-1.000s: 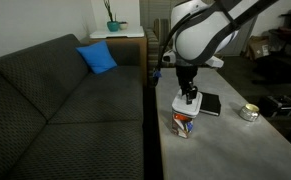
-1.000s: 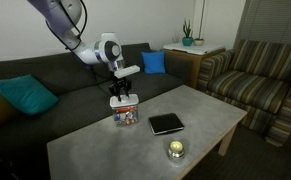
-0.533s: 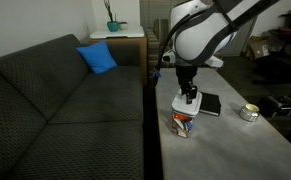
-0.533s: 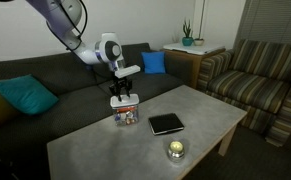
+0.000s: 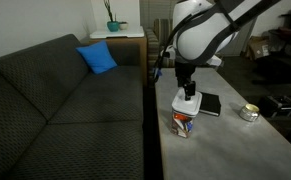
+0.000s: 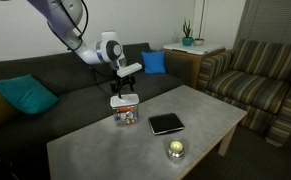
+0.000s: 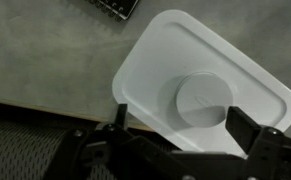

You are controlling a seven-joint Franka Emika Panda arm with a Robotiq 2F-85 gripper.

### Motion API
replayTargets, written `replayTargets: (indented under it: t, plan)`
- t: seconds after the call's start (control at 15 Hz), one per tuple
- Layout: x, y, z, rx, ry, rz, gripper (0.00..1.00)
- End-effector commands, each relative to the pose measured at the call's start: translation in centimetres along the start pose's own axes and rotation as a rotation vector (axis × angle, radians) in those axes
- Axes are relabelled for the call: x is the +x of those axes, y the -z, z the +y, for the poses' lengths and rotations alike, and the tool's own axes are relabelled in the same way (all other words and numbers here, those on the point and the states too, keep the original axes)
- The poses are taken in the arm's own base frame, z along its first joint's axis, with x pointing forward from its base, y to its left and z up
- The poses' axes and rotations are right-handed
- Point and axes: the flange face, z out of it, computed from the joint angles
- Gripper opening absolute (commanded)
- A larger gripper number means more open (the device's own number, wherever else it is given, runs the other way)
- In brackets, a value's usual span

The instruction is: Put the white lid on the storage bowl then push the button on the lid

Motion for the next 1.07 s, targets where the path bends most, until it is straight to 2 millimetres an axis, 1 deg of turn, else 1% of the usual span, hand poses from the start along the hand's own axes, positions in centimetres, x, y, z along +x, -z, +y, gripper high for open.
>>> replayTargets:
  t: [0.0, 0.33, 0.4, 0.47, 0.73, 1.0]
  plan:
    - [-0.2, 1.4, 0.5, -0.053, 0.022, 0.034, 1.0]
    - [-0.2, 2.0, 0.9, -0.075, 0.011, 0.06, 1.0]
    - [-0.3, 2.1, 0.8, -0.046, -0.017, 0.069, 0.91]
    - [-0.3, 2.2, 0.7, -0.026, -0.045, 0.089, 0.73]
    - [-0.5, 2.8, 0.8, 0.007, -0.126, 0.127, 0.44]
    - [-1.3, 3.3, 0.8, 0.03, -0.202, 0.103, 0.17]
